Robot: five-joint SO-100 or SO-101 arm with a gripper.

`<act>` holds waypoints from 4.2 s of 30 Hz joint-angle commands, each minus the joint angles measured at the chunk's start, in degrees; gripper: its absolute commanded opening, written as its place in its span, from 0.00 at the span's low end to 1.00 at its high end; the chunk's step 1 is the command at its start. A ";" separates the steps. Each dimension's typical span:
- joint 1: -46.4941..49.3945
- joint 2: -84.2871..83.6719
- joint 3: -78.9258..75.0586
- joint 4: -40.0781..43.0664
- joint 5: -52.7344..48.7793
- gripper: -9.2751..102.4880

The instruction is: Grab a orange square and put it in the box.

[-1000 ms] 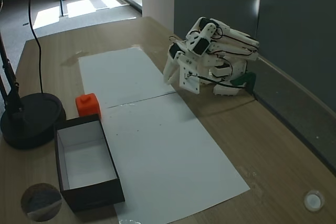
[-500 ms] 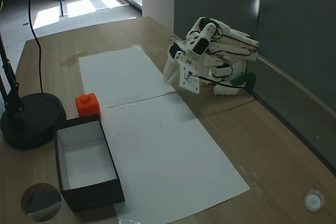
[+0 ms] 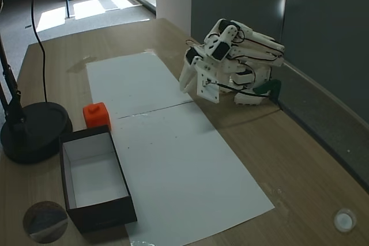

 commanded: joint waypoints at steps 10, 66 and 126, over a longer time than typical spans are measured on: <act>-0.70 1.23 -5.36 -21.71 -0.18 0.18; -10.37 -153.90 -148.45 13.27 -0.26 0.36; -33.75 -161.19 -180.79 15.21 0.79 0.40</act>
